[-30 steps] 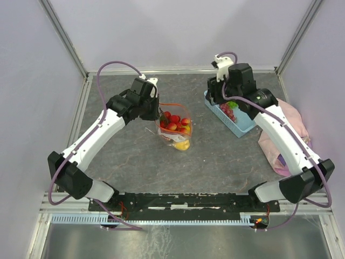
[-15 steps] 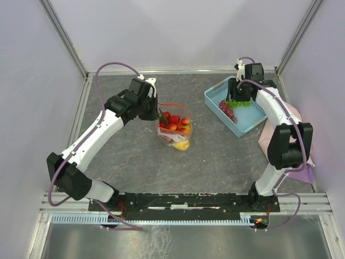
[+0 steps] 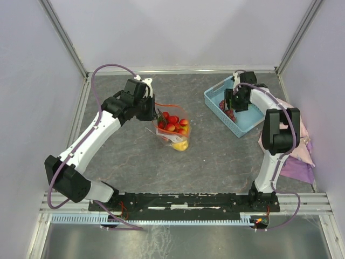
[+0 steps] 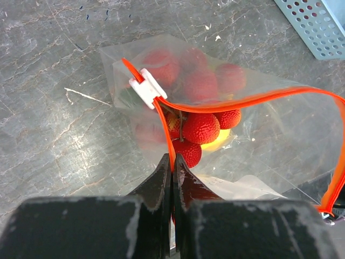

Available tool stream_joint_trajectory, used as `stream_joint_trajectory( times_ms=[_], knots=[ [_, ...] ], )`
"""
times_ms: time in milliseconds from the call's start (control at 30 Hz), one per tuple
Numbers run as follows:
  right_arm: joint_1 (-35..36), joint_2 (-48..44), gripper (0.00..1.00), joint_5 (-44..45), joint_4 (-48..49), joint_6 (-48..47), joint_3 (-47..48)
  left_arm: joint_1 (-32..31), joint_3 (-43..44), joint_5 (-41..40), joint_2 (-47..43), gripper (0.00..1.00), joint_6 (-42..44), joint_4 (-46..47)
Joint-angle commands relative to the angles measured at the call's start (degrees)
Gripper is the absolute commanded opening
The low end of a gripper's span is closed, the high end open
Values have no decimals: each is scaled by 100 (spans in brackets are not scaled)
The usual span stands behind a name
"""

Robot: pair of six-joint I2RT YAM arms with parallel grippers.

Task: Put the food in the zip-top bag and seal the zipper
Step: Pick up the fake fruit from the bin.

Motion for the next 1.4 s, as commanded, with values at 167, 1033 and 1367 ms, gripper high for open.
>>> stream_joint_trajectory(
  times_ms=[167,1033,1367],
  knots=[
    [13,413,77,-186,-124,-101,324,109,6,245,-229,3,194,342],
    [99,255,16,797,-463,-143,245,165,-56,298,-256,3,208,381],
    [130,-677,4,805,-386,-45,-80,185,-69,333,-256,3,208,381]
  ],
)
